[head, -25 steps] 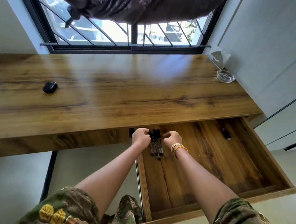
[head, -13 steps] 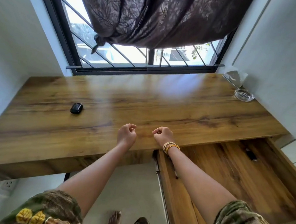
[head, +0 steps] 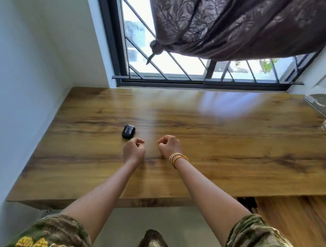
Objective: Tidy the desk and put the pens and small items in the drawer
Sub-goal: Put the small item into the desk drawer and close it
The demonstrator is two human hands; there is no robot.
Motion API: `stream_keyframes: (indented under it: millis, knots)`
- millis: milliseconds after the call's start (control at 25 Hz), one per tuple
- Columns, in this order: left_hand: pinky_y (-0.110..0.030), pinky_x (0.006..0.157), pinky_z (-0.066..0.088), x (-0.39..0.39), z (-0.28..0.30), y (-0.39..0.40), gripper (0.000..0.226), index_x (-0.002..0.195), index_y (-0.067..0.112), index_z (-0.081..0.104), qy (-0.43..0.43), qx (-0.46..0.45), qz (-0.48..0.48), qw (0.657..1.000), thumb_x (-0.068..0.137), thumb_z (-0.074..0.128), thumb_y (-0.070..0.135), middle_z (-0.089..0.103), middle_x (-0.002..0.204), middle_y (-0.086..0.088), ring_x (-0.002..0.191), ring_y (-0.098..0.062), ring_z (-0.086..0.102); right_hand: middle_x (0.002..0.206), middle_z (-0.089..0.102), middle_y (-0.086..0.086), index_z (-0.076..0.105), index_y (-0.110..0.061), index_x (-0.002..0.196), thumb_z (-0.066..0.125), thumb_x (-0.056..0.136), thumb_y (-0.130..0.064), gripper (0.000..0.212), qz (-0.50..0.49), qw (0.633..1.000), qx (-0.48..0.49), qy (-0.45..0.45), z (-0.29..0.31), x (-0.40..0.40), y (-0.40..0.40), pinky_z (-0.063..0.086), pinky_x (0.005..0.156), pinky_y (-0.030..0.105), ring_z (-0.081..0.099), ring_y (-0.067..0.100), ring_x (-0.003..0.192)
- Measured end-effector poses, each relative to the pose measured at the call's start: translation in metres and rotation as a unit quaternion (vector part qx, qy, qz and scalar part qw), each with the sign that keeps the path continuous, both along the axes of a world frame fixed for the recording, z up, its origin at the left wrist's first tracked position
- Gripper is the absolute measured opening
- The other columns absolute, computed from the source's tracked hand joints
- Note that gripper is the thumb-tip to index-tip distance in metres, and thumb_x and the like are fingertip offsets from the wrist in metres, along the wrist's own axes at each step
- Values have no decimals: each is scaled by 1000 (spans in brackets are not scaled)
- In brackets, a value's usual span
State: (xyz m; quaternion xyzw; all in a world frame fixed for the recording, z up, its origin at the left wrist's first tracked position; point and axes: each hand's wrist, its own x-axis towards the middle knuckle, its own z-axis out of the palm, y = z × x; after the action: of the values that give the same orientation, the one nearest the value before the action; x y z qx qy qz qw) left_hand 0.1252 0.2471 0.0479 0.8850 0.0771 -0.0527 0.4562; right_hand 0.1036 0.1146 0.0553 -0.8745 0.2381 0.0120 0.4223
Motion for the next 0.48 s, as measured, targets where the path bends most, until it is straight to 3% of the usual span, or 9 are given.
stream_keyframes:
  millis: [160, 320, 400, 480]
  knots:
    - [-33, 78, 49, 32, -12, 29, 9, 87, 13, 61, -9, -2, 49, 999, 79, 61, 12, 66, 88, -14, 86, -32, 62, 104, 72, 5, 72, -15, 93, 57, 78, -11, 21, 35, 999, -11, 26, -1, 39, 27, 46, 90, 25, 63, 23, 104]
    - [-52, 68, 57, 60, -26, 35, 48, 97, 15, 44, 38, -1, 111, 993, 67, 74, 37, 58, 102, -15, 84, -39, 64, 109, 69, 6, 69, -20, 92, 57, 77, -15, 19, 62, 993, -53, 83, -7, 62, 32, 47, 91, 26, 60, 24, 108]
    - [-51, 72, 57, 66, -15, 29, 62, 108, 10, 46, 51, 39, 112, 992, 67, 79, 43, 58, 110, -19, 91, -41, 64, 106, 69, 5, 65, -23, 85, 57, 76, -17, 14, 71, 992, -61, 90, -10, 66, 28, 48, 89, 26, 61, 23, 105]
    - [-42, 81, 54, 70, -7, 23, 61, 113, 9, 53, 58, 70, 92, 992, 70, 77, 46, 59, 114, -17, 100, -38, 62, 102, 69, 4, 64, -24, 82, 57, 75, -17, 12, 78, 992, -57, 86, -13, 67, 23, 49, 87, 27, 62, 22, 101]
